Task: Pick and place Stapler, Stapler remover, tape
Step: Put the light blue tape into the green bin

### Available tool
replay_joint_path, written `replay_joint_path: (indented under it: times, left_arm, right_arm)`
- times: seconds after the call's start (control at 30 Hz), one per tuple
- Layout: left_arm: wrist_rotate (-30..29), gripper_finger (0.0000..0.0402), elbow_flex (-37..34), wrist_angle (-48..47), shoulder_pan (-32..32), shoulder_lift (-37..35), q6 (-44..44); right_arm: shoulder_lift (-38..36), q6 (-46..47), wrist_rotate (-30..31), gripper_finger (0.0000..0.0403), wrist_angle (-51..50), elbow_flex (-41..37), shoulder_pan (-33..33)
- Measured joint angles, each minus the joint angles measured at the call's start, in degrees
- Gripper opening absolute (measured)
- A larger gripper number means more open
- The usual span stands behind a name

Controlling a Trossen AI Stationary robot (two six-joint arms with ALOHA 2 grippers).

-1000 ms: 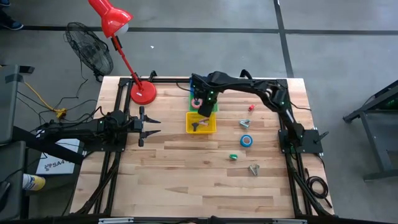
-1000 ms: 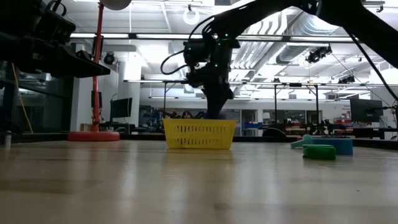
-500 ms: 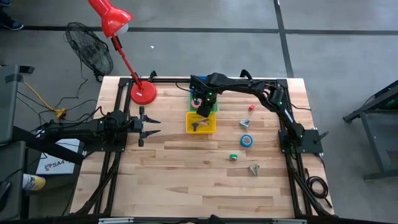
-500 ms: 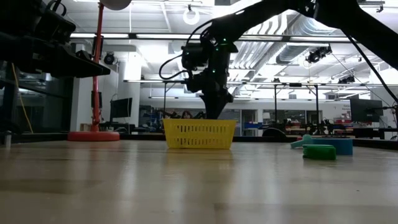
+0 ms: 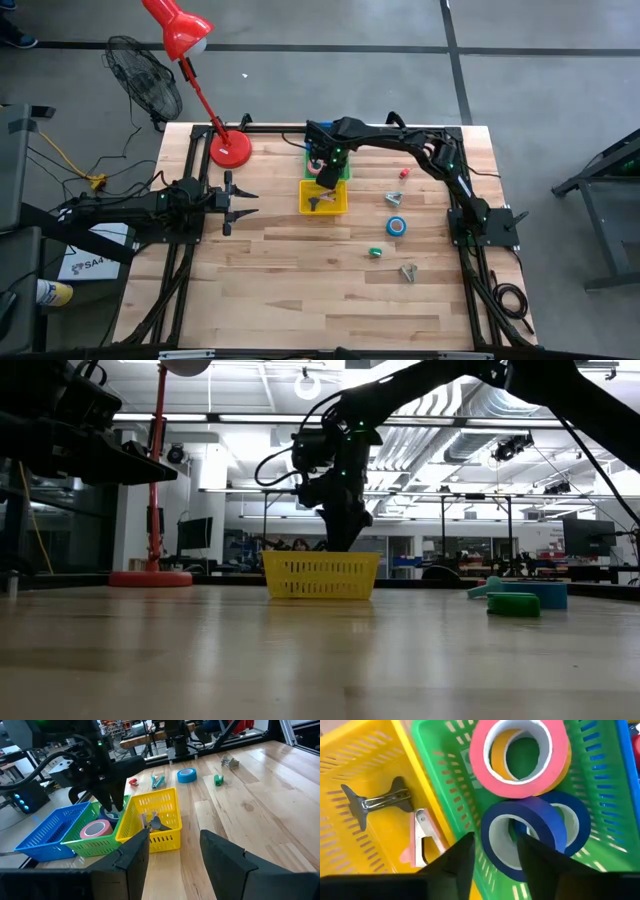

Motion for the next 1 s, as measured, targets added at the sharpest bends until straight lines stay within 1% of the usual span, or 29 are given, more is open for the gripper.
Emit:
replay_joint_path:
  times: [0.13, 0.23, 0.33, 0.53, 0.7, 0.8, 0.9, 1.0]
  left_arm:
    - [0.0, 0.0172, 0.0, 0.0, 0.0, 0.0, 0.0]
    - [0.0, 0.0172, 0.0, 0.0, 0.0, 0.0, 0.0]
    - [0.0, 0.0172, 0.0, 0.0, 0.0, 0.0, 0.0]
    - [0.0, 0.0172, 0.0, 0.0, 0.0, 0.0, 0.0]
    - [0.0, 0.0172, 0.0, 0.0, 0.0, 0.0, 0.0]
    - [0.0, 0.0172, 0.0, 0.0, 0.0, 0.0, 0.0]
    - [0.0, 0.0172, 0.0, 0.0, 0.0, 0.0, 0.0]
    - [0.0, 0.0172, 0.0, 0.0, 0.0, 0.0, 0.0]
  right_arm:
    - [-0.5, 0.2, 0.7, 0.0171, -0.6, 0.0, 0.0]
    - [-2.3, 0.2, 1.8, 0.0184, -1.8, 0.0, -0.2]
    - [-4.3, 0.2, 3.3, 0.0187, -3.3, 0.1, -0.5]
    - [-8.4, 0.6, 3.3, 0.0188, -10.4, 0.1, -1.2]
    - [-10.2, 3.3, 3.3, 0.0188, -15.0, -0.1, -1.6]
    - [-12.5, 5.4, 3.3, 0.0189, -13.8, -4.3, -1.6]
    - [-16.5, 9.2, 3.1, 0.0189, -9.8, -12.8, -1.6]
    - [-21.6, 15.4, 3.0, 0.0189, -5.9, -21.8, -1.0]
